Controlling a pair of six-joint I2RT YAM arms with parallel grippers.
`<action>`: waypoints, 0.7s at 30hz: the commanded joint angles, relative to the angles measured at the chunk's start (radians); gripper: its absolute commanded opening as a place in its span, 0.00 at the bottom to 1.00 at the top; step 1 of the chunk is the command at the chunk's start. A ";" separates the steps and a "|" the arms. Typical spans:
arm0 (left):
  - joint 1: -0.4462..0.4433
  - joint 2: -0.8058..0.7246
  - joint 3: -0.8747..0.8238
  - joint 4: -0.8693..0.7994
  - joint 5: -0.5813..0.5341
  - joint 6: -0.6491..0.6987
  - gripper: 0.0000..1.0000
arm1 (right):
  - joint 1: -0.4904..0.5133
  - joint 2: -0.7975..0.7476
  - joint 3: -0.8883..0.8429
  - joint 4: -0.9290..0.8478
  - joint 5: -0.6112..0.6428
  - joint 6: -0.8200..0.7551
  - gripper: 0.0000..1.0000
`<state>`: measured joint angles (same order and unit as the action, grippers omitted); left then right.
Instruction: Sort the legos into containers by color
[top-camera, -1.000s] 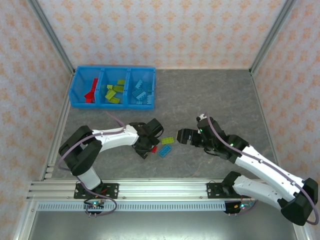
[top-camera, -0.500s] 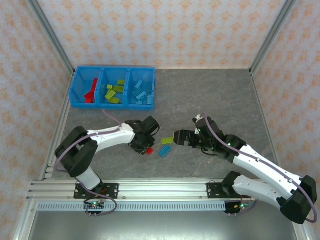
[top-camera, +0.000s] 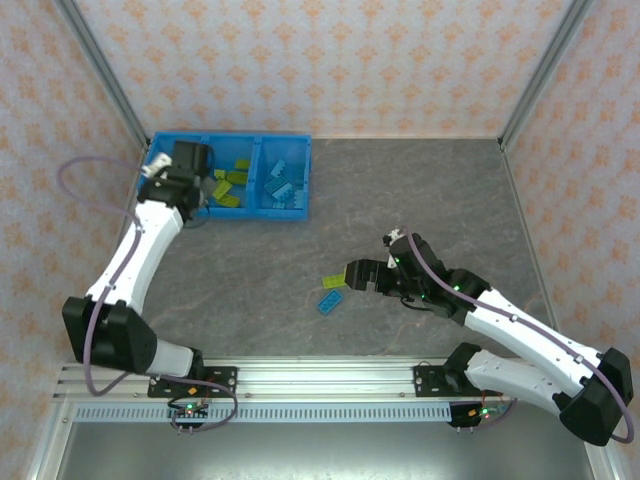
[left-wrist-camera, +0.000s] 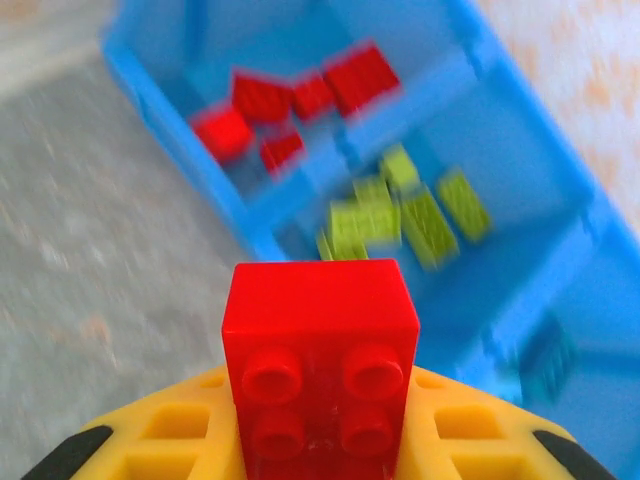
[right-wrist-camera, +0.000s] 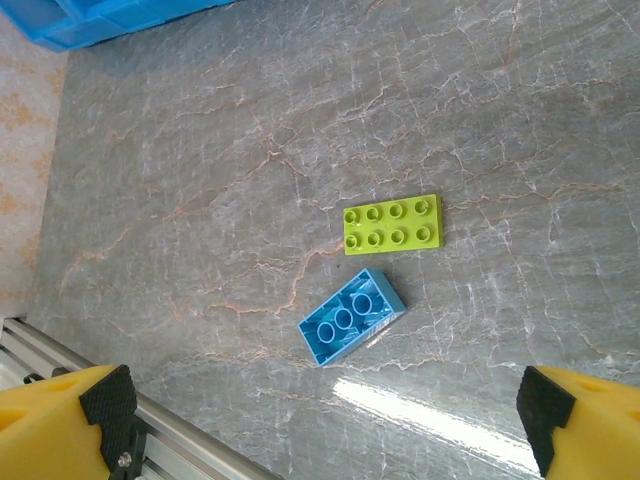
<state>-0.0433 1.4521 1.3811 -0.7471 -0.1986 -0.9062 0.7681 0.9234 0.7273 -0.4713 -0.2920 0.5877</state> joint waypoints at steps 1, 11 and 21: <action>0.117 0.170 0.104 0.008 -0.006 0.122 0.23 | 0.009 -0.008 -0.007 0.016 0.020 0.015 1.00; 0.230 0.586 0.554 -0.112 0.047 0.242 0.37 | 0.011 -0.035 0.032 -0.087 0.049 -0.015 0.99; 0.165 0.225 0.168 -0.009 0.170 0.080 0.66 | 0.080 0.081 0.029 -0.012 0.120 0.117 0.97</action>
<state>0.1616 1.8214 1.6302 -0.7719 -0.0521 -0.7639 0.8062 0.9627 0.7288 -0.4870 -0.2508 0.6331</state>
